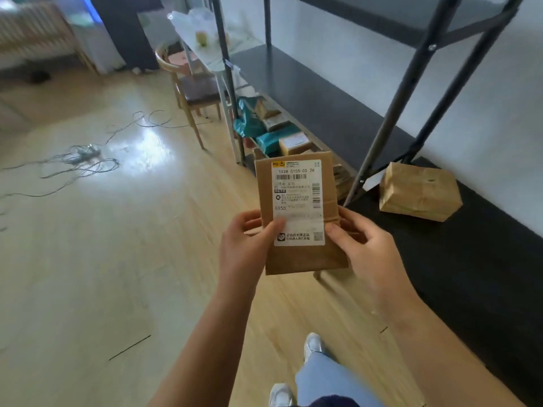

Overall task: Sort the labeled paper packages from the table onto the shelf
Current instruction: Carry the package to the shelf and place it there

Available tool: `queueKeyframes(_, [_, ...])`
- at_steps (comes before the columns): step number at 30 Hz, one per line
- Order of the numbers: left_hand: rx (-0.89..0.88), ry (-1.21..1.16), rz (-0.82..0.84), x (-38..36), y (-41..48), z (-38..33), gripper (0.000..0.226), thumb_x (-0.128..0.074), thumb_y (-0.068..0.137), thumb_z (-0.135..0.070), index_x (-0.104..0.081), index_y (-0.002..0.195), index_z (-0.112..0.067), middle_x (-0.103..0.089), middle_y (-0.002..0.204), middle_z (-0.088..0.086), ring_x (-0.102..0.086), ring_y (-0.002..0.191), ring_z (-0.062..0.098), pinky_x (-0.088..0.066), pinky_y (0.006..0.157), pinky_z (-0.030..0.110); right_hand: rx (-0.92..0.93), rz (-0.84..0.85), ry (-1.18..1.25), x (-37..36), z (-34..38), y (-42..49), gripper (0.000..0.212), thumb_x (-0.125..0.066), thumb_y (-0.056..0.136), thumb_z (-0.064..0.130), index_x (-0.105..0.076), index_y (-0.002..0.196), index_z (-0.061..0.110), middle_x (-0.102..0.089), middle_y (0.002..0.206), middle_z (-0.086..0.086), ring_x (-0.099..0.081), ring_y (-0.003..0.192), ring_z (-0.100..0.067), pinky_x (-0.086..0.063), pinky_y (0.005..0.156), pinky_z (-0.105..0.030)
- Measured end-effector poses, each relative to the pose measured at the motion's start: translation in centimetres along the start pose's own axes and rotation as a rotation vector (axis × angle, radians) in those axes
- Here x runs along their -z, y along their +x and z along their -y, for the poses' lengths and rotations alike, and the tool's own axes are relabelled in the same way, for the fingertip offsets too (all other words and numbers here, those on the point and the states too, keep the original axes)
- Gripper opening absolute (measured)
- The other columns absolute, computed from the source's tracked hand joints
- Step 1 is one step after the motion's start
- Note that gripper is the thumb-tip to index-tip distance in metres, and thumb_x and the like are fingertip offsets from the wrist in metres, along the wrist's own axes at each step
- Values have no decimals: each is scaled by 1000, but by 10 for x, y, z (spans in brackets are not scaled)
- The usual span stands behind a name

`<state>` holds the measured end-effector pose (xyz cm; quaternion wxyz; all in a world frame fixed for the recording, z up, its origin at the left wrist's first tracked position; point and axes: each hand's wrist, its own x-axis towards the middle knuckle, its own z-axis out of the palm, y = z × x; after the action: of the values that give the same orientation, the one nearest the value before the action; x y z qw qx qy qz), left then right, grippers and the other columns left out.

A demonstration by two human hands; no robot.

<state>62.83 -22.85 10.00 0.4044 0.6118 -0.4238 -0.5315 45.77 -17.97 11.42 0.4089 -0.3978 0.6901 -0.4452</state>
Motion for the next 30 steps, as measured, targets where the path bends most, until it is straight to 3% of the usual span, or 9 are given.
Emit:
queueKeyframes(7, [-42,26,-55,20,90,-15,38,-75,84,-37,-69,119,-21,-76,105,-5,-73,89,7,-60,66,20,16,88,16,-53,19,95,44,-66,91,34,-56,134,35,-63,104,18,-58,97,-2,-49,75,-18])
queueKeyframes(13, [-33,40,-41,25,191,-52,38,-66,93,-28,-65,130,-19,-72,109,-5,-67,91,3,-53,55,10,11,144,18,-95,50,199,28,-64,92,38,-50,117,43,-57,96,25,-54,85,3,-41,62,-12])
queueKeyframes(17, [-10,41,-31,36,248,-68,45,-66,93,-23,-60,137,-22,-71,113,0,-66,99,9,-54,63,15,-12,209,-2,-127,69,258,31,-63,94,37,-52,123,39,-61,102,20,-59,90,-1,-47,55,-10])
queueKeyframes(20, [35,10,-63,51,281,-72,41,-64,94,-17,-62,134,-21,-73,113,2,-67,104,13,-54,65,16,-21,254,-10,-155,80,295,31,-63,93,35,-54,123,38,-63,107,13,-60,97,-5,-48,62,-15])
queueKeyframes(25, [87,-29,-81,85,355,-80,38,-64,93,-13,-66,130,-22,-74,106,0,-68,93,6,-55,61,11,-66,296,-18,-214,98,350,28,-64,94,28,-51,115,41,-64,105,14,-61,97,-5,-49,61,-15])
queueKeyframes(30, [103,-13,-9,125,452,-97,40,-67,92,-16,-66,131,-22,-76,107,0,-72,96,11,-59,75,22,-87,230,-14,-284,125,415,37,-63,94,28,-54,129,35,-67,112,8,-63,99,-6,-50,68,-18])
